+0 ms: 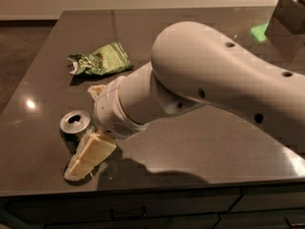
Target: Knock green can over
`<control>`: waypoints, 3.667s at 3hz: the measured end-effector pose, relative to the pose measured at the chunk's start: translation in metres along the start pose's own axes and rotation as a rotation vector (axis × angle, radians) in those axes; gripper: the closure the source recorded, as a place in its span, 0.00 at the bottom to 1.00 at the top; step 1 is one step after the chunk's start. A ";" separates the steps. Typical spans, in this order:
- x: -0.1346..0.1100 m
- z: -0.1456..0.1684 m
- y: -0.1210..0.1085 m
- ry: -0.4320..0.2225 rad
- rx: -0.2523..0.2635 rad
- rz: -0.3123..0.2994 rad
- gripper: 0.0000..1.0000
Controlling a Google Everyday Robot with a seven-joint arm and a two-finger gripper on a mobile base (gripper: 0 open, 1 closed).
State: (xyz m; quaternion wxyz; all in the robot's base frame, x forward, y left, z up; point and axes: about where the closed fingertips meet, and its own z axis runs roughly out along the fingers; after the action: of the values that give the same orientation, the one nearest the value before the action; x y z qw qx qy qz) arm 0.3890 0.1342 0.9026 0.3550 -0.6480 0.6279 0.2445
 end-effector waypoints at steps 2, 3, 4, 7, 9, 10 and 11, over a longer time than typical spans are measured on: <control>0.009 0.002 -0.005 -0.008 -0.012 0.027 0.37; 0.008 -0.005 -0.008 -0.018 -0.031 0.043 0.62; 0.016 -0.027 -0.036 0.005 -0.086 0.096 0.92; 0.042 -0.092 -0.104 0.252 -0.133 0.069 1.00; 0.045 -0.099 -0.098 0.473 -0.073 -0.041 1.00; 0.045 -0.096 -0.095 0.557 -0.067 -0.102 1.00; 0.044 -0.088 -0.096 0.617 -0.080 -0.151 0.93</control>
Offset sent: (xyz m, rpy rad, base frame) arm 0.0142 -0.0113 -0.0126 0.0256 0.0595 -0.0165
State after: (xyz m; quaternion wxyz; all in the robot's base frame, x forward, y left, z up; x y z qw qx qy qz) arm 0.4764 0.0350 0.9389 0.1388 -0.7498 0.6461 0.0340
